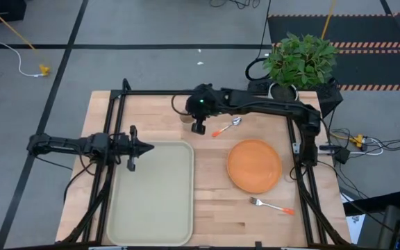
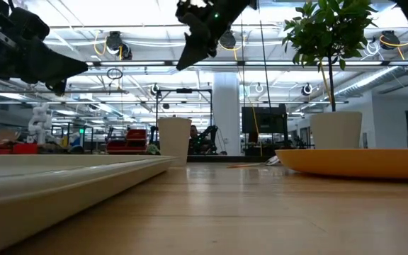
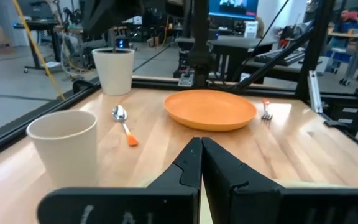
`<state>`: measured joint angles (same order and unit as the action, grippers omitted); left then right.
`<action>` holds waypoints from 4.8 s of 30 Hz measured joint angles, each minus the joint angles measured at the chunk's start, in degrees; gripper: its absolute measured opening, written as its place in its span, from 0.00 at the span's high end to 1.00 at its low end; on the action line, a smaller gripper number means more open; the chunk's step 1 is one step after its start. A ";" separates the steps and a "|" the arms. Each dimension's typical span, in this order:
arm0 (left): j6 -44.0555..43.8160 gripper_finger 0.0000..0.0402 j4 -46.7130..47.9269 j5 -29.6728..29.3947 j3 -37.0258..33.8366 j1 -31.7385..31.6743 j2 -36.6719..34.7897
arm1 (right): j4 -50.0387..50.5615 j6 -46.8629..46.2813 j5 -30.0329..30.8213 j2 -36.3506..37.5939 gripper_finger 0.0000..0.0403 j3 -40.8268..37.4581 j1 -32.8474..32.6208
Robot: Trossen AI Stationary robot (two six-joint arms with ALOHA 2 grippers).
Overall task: Pick and place plate/cup/fork/spoon on tray
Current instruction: Put the light yellow cup on the top left of the light yellow tray
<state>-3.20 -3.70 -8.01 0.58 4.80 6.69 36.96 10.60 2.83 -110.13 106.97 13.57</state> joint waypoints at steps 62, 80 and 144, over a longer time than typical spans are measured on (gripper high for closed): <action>2.95 0.84 -1.77 -1.20 12.12 2.48 13.08 | 6.72 7.71 3.35 -5.59 0.99 -0.65 -8.54; 16.58 0.59 13.04 -6.02 42.37 14.12 55.73 | 8.03 3.81 13.42 -5.35 1.00 -0.65 -24.52; 32.42 0.99 19.01 -10.52 44.89 18.38 67.50 | -8.01 11.54 10.43 -5.33 0.57 -8.74 -28.73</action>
<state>29.23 15.31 -18.52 45.47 23.18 74.19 28.95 22.13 13.26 -115.46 98.24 -15.16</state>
